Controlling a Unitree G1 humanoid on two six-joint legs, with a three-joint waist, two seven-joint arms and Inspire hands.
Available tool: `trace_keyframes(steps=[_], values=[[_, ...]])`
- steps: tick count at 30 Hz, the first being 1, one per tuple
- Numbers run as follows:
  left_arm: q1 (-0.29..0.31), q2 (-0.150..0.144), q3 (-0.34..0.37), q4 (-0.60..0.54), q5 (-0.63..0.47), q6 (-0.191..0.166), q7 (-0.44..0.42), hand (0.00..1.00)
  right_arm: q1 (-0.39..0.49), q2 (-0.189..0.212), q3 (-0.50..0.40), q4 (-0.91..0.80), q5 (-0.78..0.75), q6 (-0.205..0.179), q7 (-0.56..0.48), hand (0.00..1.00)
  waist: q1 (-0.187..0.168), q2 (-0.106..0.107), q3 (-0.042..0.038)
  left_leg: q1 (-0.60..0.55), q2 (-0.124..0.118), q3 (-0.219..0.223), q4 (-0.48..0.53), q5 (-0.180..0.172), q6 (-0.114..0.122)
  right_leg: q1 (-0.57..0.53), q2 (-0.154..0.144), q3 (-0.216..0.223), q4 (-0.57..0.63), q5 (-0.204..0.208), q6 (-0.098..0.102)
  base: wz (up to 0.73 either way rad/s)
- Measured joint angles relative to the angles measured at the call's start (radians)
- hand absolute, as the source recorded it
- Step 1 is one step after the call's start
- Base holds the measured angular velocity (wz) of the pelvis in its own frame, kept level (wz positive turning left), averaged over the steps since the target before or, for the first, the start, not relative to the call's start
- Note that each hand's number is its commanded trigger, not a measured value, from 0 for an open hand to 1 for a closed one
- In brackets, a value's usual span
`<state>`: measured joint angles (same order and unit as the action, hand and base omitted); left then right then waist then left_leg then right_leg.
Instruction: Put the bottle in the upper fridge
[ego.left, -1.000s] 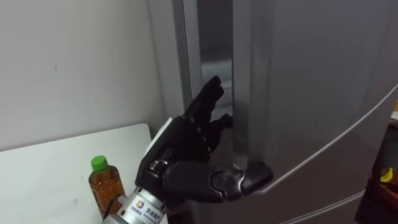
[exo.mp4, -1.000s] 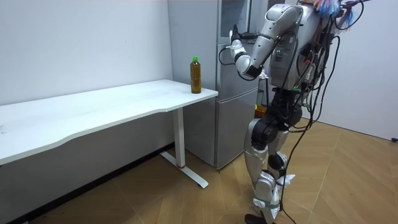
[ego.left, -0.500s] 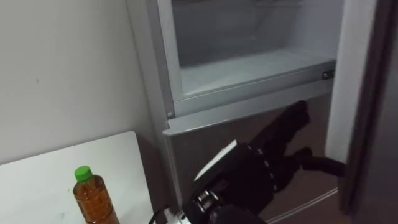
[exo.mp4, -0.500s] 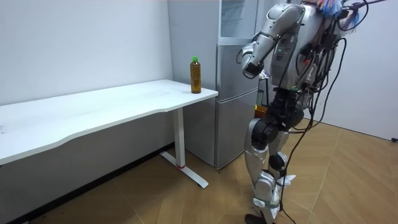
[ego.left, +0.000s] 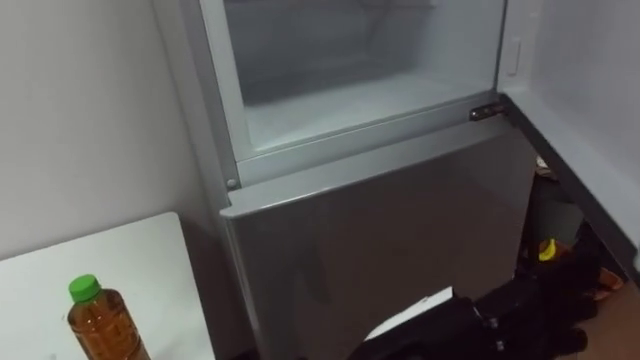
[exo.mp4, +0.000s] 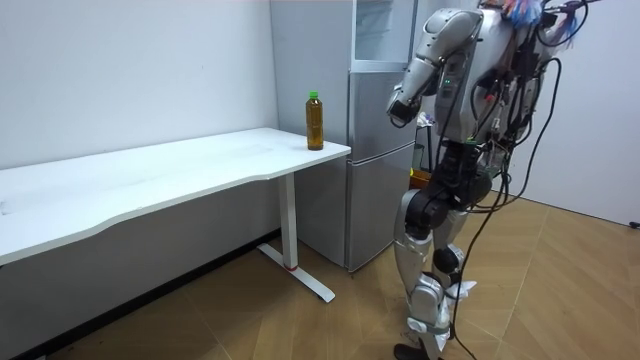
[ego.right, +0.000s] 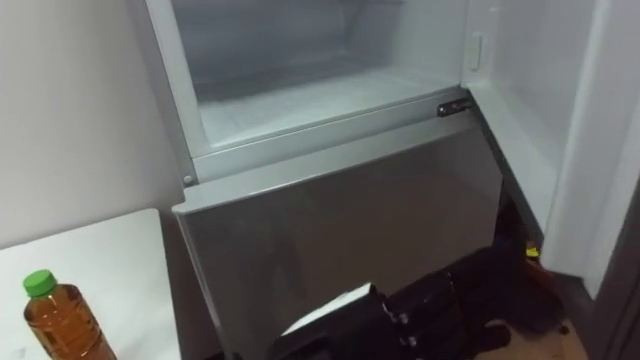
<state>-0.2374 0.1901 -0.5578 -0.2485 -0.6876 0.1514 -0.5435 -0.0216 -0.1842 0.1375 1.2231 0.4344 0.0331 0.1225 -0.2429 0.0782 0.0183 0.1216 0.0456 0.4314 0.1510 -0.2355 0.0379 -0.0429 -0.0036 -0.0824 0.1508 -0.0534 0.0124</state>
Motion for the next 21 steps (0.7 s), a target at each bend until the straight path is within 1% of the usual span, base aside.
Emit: trace_keyframes(steps=[4, 6, 9, 15, 17, 21], values=[[0.0, 0.0, 0.001, 0.0, 0.004, 0.0, -0.021, 0.0, 0.001, 0.008, 0.002, 0.0, -0.001, -0.012, 0.0, 0.0, 0.003, -0.01, -0.0018, 0.002, 0.003, 0.0, -0.002, -0.002, -0.004, 0.0, 0.004, 0.0, 0.0, 0.001, -0.001, -0.03], [0.0, 0.001, 0.002, 0.0, 0.017, 0.0, -0.021, 0.0, 0.001, 0.01, 0.01, 0.001, -0.001, -0.02, 0.0, 0.0, 0.004, -0.012, -0.0019, 0.005, 0.003, -0.009, -0.003, -0.003, -0.006, 0.002, 0.006, 0.0, -0.001, 0.0, -0.002, -0.1], [0.0, 0.002, 0.002, 0.0, 0.024, 0.0, -0.02, 0.0, 0.001, 0.01, 0.036, 0.001, 0.001, -0.03, -0.001, 0.0, 0.004, -0.011, -0.0021, 0.009, 0.003, -0.021, -0.007, -0.004, -0.007, 0.008, 0.009, 0.0, -0.002, -0.002, -0.004, -0.08], [0.0, 0.002, 0.004, 0.0, 0.046, 0.0, -0.01, 0.0, 0.001, 0.011, 0.038, 0.007, 0.006, -0.032, -0.001, 0.0, 0.01, -0.009, -0.0034, 0.01, 0.003, -0.026, -0.007, -0.004, -0.007, 0.009, 0.009, -0.001, -0.001, -0.003, -0.005, 0.0], [0.001, 0.003, 0.005, 0.0, 0.077, 0.0, -0.009, 0.0, 0.0, 0.011, 0.037, 0.017, 0.005, -0.032, -0.003, 0.0, 0.02, -0.006, -0.0059, 0.009, 0.003, -0.031, -0.007, -0.004, -0.007, 0.01, 0.009, -0.002, 0.0, -0.002, -0.006, 0.0], [0.002, 0.004, 0.006, 0.0, 0.111, 0.0, -0.009, 0.0, 0.0, 0.011, 0.037, 0.024, 0.004, -0.032, -0.003, 0.0, 0.029, -0.002, -0.0082, 0.01, 0.003, -0.044, -0.004, -0.004, -0.007, 0.02, 0.009, -0.004, 0.0, -0.003, -0.007, 0.08]])
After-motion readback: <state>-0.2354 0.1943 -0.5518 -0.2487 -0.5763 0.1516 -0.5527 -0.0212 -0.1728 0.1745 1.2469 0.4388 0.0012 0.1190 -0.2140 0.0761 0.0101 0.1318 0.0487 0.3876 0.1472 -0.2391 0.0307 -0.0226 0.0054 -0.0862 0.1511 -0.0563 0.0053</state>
